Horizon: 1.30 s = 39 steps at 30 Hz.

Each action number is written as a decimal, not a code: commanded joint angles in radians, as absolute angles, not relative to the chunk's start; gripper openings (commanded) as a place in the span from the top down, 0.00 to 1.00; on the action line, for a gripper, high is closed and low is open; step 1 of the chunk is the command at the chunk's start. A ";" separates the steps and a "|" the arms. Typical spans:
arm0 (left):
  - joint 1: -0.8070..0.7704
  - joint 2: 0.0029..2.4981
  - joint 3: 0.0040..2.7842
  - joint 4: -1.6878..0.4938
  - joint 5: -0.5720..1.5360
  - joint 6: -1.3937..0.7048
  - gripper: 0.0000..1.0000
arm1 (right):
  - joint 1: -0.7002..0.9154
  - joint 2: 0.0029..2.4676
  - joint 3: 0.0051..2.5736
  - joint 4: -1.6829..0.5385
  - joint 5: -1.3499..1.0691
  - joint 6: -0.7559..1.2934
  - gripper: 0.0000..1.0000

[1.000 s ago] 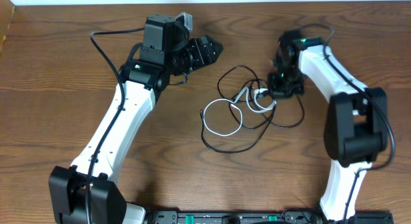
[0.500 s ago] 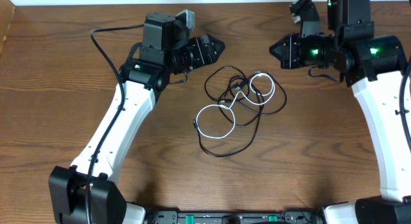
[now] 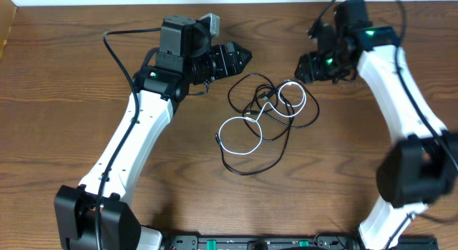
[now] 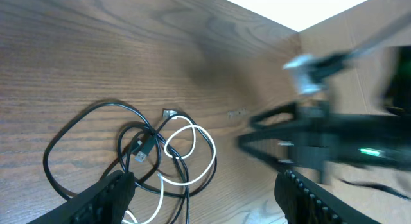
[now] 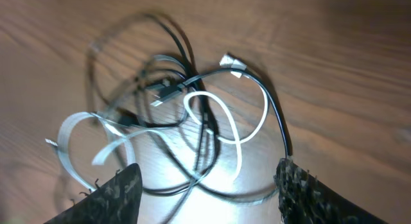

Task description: Untangle cables

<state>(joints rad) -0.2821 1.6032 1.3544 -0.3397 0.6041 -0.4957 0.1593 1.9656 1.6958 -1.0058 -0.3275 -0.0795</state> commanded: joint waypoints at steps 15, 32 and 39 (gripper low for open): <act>-0.279 1.614 1.348 -0.343 0.617 -0.475 0.25 | 0.162 2.204 1.715 -1.000 -0.992 -0.413 0.99; -0.279 1.614 1.348 -0.328 0.617 -0.475 0.26 | 0.207 1.687 2.062 -0.979 -0.706 0.113 0.99; -0.279 1.614 1.348 -0.329 0.603 -0.475 0.26 | 0.199 1.548 2.090 -0.871 -0.563 0.232 0.99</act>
<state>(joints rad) -0.2821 1.6070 1.3544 -0.3325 0.6037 -0.4953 0.2066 1.5455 2.0953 -0.8799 -0.6857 0.1310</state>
